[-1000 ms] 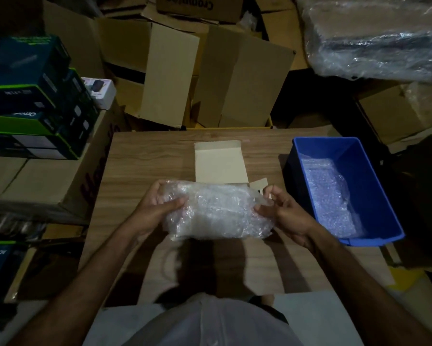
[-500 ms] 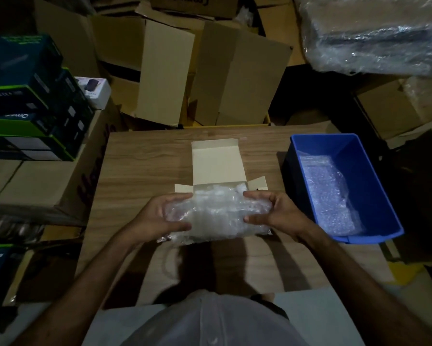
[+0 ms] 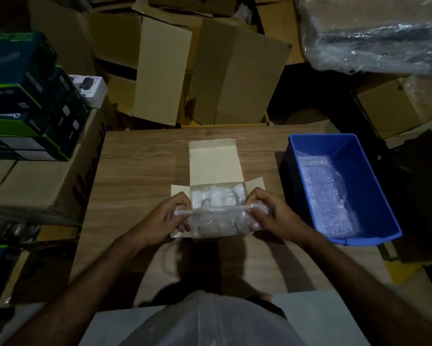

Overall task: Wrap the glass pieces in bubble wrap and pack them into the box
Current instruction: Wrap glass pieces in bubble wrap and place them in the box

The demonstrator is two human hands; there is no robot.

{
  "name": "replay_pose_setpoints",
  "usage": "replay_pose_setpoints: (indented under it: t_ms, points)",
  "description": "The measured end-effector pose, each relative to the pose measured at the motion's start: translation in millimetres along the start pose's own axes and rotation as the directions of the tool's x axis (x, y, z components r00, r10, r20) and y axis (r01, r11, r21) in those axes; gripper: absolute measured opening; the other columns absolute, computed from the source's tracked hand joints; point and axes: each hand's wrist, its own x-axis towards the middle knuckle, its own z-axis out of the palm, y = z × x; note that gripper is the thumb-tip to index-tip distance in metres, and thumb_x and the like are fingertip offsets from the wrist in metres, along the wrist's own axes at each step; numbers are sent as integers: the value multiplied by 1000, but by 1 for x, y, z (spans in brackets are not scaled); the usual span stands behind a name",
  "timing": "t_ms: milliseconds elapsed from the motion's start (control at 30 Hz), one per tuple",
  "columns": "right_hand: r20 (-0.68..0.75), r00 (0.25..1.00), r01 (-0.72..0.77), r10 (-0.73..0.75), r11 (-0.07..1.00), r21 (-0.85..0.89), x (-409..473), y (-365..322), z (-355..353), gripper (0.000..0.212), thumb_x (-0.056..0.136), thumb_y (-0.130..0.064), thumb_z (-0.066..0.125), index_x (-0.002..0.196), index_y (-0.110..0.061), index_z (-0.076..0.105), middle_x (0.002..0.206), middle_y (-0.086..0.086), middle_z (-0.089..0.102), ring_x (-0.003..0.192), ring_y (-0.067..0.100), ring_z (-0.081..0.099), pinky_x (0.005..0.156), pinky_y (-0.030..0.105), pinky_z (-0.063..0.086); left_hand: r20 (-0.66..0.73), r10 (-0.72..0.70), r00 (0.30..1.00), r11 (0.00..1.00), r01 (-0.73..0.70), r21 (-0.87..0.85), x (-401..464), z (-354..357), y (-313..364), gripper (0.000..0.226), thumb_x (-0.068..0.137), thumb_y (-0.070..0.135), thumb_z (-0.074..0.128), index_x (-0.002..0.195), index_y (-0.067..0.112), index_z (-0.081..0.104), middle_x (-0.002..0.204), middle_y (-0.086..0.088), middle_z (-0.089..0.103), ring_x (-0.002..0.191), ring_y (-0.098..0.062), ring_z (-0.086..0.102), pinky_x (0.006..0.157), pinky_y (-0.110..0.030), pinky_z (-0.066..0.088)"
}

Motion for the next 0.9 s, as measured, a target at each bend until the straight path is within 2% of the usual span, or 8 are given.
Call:
replay_pose_setpoints:
  t_ms: [133,233,333,433,533,733,833,900]
  points:
    - [98,994,-47,57,994,-94,3,9,3,35,81,13,57,84,-15,76,100,1,71,93,14,69,84,39,59,45,-48,998,999,49,-19,7,5,-4,42,94,-5,50,77,27,72,80,-5,73,75,-15,71,71,-26,57]
    - [130,986,-87,105,987,-137,3,18,4,20,80,-13,71,86,-29,81,106,-12,68,99,3,67,88,22,55,57,-113,992,991,117,-71,11,7,-5,14,82,27,68,86,23,80,97,-3,77,90,-19,74,81,-27,58]
    - [118,991,-33,57,980,-195,2,23,6,14,91,-30,68,80,-35,76,99,-14,68,97,4,67,85,24,54,-81,-53,995,994,61,96,14,15,-8,30,78,53,77,78,23,75,85,4,74,82,-11,70,78,-34,54]
    - [99,995,54,-31,970,-239,1,24,8,2,99,-30,62,99,-32,64,96,-11,69,89,7,67,78,33,54,-161,35,986,975,2,221,17,24,-5,22,83,45,78,83,29,63,78,9,67,73,-8,63,69,-33,50]
    - [105,994,54,-17,932,-360,3,26,6,25,97,-36,62,121,-27,59,105,-5,66,92,12,63,78,30,49,-108,88,990,927,-42,374,17,27,-2,22,91,37,71,110,35,61,92,10,68,86,-12,62,74,-37,52]
    - [276,961,151,23,794,-590,18,26,9,8,90,-24,71,98,-25,72,111,-3,57,97,18,59,82,38,53,3,202,979,731,-153,665,15,37,1,15,80,12,78,89,23,74,93,4,65,97,-24,54,88,-43,40]
    - [375,923,237,84,643,-728,30,20,13,12,93,-29,66,102,-27,73,111,-2,61,102,21,61,80,34,49,78,120,990,774,-142,617,16,38,3,12,81,8,75,90,15,74,96,-5,63,92,-26,59,81,-42,47]
    - [471,862,272,187,613,-742,38,18,17,13,96,-22,63,106,-22,72,117,-1,61,105,23,65,83,34,51,71,-76,995,807,19,590,28,45,11,12,85,13,66,94,8,72,100,-10,67,93,-28,65,81,-43,51]
